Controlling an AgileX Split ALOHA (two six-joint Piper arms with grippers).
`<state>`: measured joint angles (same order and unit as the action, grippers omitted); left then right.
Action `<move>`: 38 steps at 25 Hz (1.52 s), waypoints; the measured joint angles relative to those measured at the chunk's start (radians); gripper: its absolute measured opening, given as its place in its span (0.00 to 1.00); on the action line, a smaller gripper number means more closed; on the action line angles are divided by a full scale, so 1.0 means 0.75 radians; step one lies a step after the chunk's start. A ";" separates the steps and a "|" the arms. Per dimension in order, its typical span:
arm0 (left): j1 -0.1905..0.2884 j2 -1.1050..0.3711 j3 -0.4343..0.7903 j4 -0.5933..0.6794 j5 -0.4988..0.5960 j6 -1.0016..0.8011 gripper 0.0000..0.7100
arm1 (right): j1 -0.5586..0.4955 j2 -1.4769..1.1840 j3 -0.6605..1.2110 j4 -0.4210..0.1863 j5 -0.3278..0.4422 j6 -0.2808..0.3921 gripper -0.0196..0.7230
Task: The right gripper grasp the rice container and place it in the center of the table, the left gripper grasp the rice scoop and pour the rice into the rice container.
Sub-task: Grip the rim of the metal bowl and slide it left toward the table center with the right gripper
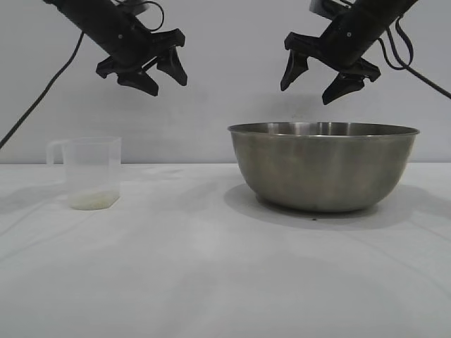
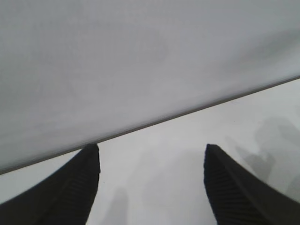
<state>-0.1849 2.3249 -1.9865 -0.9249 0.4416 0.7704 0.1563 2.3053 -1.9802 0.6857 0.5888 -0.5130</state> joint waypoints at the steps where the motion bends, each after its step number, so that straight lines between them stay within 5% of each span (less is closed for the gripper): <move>1: 0.000 0.000 0.000 0.000 0.000 0.000 0.60 | 0.000 0.000 0.000 0.000 0.000 0.000 0.77; 8: 0.000 0.000 0.000 0.000 0.000 0.000 0.60 | -0.002 0.000 0.000 0.000 0.027 0.000 0.77; 18: 0.000 0.000 0.000 0.000 0.001 0.000 0.60 | -0.092 -0.134 -0.003 -0.075 0.235 0.014 0.77; 29: 0.000 0.000 0.000 0.000 0.028 0.000 0.60 | -0.127 -0.228 -0.003 -0.350 0.613 0.272 0.77; 38: 0.000 0.000 0.000 0.000 0.038 0.000 0.60 | -0.127 -0.245 -0.003 -0.448 0.845 0.377 0.77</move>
<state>-0.1849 2.3249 -1.9865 -0.9249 0.4704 0.7704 0.0613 2.1218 -1.9828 0.3494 1.2228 -0.2305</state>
